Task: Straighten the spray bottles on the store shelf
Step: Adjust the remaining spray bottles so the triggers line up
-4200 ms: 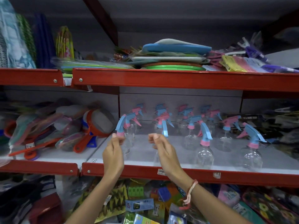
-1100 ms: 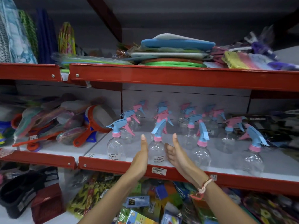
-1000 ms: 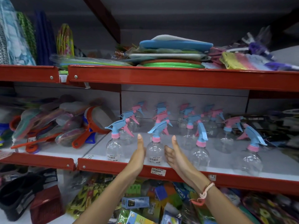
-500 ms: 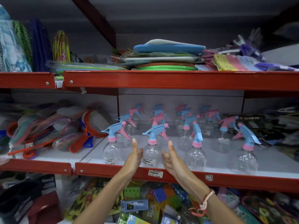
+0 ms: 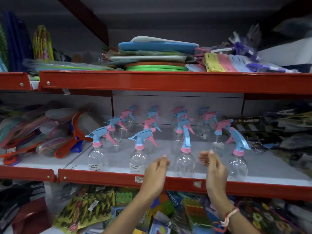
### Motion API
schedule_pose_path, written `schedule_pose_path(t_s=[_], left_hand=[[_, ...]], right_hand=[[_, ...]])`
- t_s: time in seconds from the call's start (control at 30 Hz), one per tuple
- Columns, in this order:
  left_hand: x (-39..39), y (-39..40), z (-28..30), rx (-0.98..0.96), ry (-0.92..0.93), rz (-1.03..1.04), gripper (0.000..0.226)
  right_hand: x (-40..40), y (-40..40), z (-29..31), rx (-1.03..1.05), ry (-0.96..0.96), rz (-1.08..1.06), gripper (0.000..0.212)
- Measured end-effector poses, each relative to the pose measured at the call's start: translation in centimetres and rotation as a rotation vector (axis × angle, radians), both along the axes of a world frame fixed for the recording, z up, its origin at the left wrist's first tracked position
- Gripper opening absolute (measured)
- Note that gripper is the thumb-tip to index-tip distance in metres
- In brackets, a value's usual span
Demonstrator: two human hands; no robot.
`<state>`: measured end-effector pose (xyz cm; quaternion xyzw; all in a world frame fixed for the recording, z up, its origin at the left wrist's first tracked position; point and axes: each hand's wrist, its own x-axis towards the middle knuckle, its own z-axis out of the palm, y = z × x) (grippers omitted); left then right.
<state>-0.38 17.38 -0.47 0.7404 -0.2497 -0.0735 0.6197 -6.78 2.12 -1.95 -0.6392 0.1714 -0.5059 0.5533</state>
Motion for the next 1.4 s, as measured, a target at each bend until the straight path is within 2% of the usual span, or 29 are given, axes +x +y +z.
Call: schedule_pose_path(t_s=[0.07, 0.13, 0.2, 0.27, 0.37, 0.5, 0.7, 0.83, 0.9, 0.97, 1.03, 1.13, 1.2, 1.3, 1.4], left_hand=[[-0.8, -1.1, 0.0, 0.103, 0.058, -0.022, 0.052], [-1.3, -1.9, 0.3, 0.123, 0.152, -0.061, 0.070], [-1.5, -2.5, 0.9, 0.113, 0.258, -0.086, 0.104], [-1.4, -3.2, 1.1, 0.116, 0.308, -0.101, 0.124], [-1.1, -3.8, 1.3, 0.101, 0.300, -0.127, 0.106], [0.0, -3.9, 1.0, 0.086, 0.271, -0.133, 0.116], [0.9, -4.2, 1.0, 0.064, 0.253, -0.161, 0.106], [0.9, -4.5, 0.8, 0.043, 0.225, -0.171, 0.087], [0.9, -4.6, 0.6, 0.046, 0.221, -0.171, 0.093], [0.7, -4.6, 0.3, 0.038, 0.206, -0.141, 0.101], [-0.2, -4.6, -0.2, -0.013, 0.085, -0.010, 0.090], [-2.3, -4.7, -0.6, -0.261, -0.143, 0.176, 0.066], [-3.6, -5.4, -0.4, -0.335, -0.233, 0.157, 0.050], [-4.7, -7.2, 0.1, -0.312, -0.208, 0.002, 0.047], [-5.4, -10.0, 0.3, -0.176, -0.105, -0.130, 0.048]], right_hand=[[1.4, -2.1, 0.0, 0.045, 0.143, 0.125, 0.037], [2.5, -3.2, 0.7, 0.117, 0.308, 0.358, 0.060], [3.4, -3.8, 1.2, 0.204, 0.389, 0.560, 0.082], [3.4, -4.1, 1.5, 0.237, 0.436, 0.652, 0.096], [2.8, -3.9, 1.4, 0.190, 0.494, 0.692, 0.104], [1.1, -3.3, 1.5, 0.151, 0.514, 0.694, 0.086], [-0.3, -3.1, 1.0, 0.147, 0.537, 0.680, 0.097], [-0.6, -2.9, 1.0, 0.148, 0.538, 0.676, 0.098], [-0.7, -2.9, 1.0, 0.149, 0.542, 0.673, 0.096], [-0.9, -3.0, 1.0, 0.141, 0.546, 0.677, 0.096], [-1.4, -3.4, 0.6, 0.085, 0.557, 0.639, 0.098], [-2.8, -3.9, 0.4, 0.005, 0.378, 0.507, 0.087], [-4.2, -4.5, 0.8, 0.001, 0.150, 0.378, 0.070], [-6.3, -6.5, 1.6, 0.030, -0.099, 0.107, 0.060], [-7.3, -9.3, 2.2, 0.082, -0.191, -0.105, 0.050]])
